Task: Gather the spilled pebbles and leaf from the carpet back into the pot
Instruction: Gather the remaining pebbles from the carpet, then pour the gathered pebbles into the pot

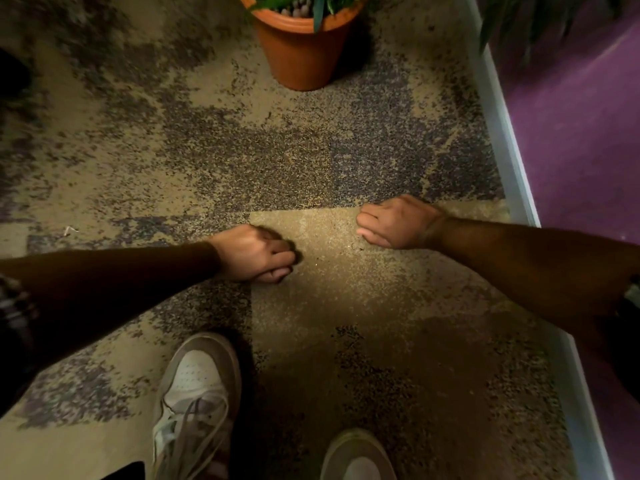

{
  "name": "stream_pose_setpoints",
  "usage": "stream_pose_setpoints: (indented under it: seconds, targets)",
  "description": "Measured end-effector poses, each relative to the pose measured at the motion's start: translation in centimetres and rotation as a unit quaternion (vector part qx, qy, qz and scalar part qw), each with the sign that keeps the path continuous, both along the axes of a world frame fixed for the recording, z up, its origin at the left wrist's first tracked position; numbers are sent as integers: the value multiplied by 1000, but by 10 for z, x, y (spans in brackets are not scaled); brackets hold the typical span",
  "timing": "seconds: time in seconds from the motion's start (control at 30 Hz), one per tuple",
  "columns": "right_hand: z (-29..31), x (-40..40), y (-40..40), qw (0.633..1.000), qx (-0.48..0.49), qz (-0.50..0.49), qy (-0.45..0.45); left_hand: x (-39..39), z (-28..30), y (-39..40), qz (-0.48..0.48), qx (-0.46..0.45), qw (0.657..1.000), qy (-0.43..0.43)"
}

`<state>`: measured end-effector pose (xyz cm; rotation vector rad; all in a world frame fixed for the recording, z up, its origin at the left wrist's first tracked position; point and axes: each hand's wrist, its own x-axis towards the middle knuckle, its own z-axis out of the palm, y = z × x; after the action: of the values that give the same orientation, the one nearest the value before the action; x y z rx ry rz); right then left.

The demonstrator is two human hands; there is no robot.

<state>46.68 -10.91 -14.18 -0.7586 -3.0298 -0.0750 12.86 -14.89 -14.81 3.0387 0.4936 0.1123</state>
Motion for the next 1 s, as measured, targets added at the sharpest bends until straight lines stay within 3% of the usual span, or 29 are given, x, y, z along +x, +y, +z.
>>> stream_pose_setpoints:
  seconds: [0.27, 0.37, 0.43, 0.47, 0.53, 0.57, 0.63, 0.7, 0.77, 0.8, 0.87, 1.0]
  targets:
    - [6, -8, 5, 999, -18, -27, 0, 10, -2, 5, 139, -70, 988, 23]
    - [3, -11, 11, 993, -86, -84, 11, 14, -2, 4, 200, -125, 972, 12]
    - [7, -11, 14, 968, -171, -179, 44, 23, 8, 3, 277, -208, 936, -62]
    - [13, -13, 16, 945, -210, -238, 76, 30, 15, 0, 338, -271, 893, -125]
    - [26, -20, 22, 858, -299, -383, 169, 48, 24, 1, 466, -407, 744, -253]
    - [32, -27, 26, 776, -372, -453, 232, 59, 27, 4, 512, -471, 650, -305]
    - [43, -44, 38, 564, -530, -517, 367, 80, 32, 16, 554, -561, 484, -379]
    - [56, -61, 54, 362, -636, -497, 466, 94, 44, 38, 542, -643, 346, -418]
    - [70, -77, 65, 198, -701, -435, 529, 101, 57, 60, 492, -715, 216, -447]
    - [78, -86, 68, 144, -721, -399, 548, 102, 65, 70, 459, -737, 156, -472]
    - [91, -106, 71, 74, -737, -350, 573, 102, 75, 86, 409, -738, 67, -532]
    - [109, -139, 81, 3, -692, -338, 638, 94, 96, 110, 396, -685, -3, -611]
